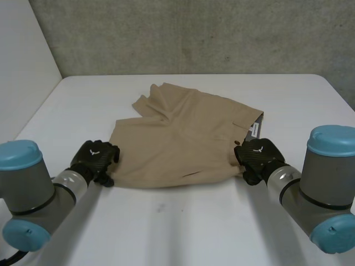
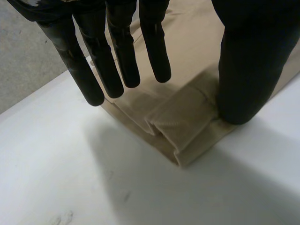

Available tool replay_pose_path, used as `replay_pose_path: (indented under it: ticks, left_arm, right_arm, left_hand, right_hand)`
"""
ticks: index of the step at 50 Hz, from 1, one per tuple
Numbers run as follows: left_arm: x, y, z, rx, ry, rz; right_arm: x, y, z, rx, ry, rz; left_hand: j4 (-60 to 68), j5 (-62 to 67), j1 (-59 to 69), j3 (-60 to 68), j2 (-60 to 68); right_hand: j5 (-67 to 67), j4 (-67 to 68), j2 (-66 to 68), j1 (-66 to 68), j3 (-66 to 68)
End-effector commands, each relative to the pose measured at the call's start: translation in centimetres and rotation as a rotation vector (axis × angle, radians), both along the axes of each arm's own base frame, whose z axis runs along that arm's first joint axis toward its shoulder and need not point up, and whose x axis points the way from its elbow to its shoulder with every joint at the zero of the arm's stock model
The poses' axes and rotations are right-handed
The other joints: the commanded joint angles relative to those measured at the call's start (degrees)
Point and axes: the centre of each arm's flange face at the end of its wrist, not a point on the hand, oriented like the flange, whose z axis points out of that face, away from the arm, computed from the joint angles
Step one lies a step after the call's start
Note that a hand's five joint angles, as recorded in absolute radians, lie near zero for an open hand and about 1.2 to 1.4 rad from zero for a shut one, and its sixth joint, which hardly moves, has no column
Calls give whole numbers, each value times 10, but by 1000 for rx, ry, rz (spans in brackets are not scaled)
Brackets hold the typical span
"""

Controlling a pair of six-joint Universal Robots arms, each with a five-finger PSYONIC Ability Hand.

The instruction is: Fold the shorts.

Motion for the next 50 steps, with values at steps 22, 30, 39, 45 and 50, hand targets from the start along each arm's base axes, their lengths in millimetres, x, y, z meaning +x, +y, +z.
replay_pose_path:
  ticks: [22, 30, 39, 45, 50]
  left_arm:
    - [8, 62, 58, 113, -68, 7]
    - [23, 131, 77, 266, -200, -66]
    - [20, 201, 97, 377, -245, -260]
    - [15, 179, 104, 268, -264, -263]
    - [-2, 132, 102, 127, -257, -256]
  right_arm:
    - [-8, 1, 27, -46, 17, -20]
    - [-30, 34, 37, 92, 297, 86]
    - [-70, 72, 40, 268, 551, 223]
    - [-77, 58, 46, 247, 490, 218]
    - [-70, 35, 57, 144, 395, 170]
  left_hand:
    - [430, 435, 428, 431, 431]
    - [430, 435, 428, 431, 431]
    - [430, 435, 428, 431, 431]
    - [430, 435, 428, 431, 431]
    - [430, 435, 428, 431, 431]
  right_hand:
    - [137, 116, 127, 246, 121]
    - [137, 116, 127, 246, 121]
    - [137, 116, 127, 246, 121]
    - [137, 116, 127, 246, 121]
    - [137, 116, 127, 246, 121]
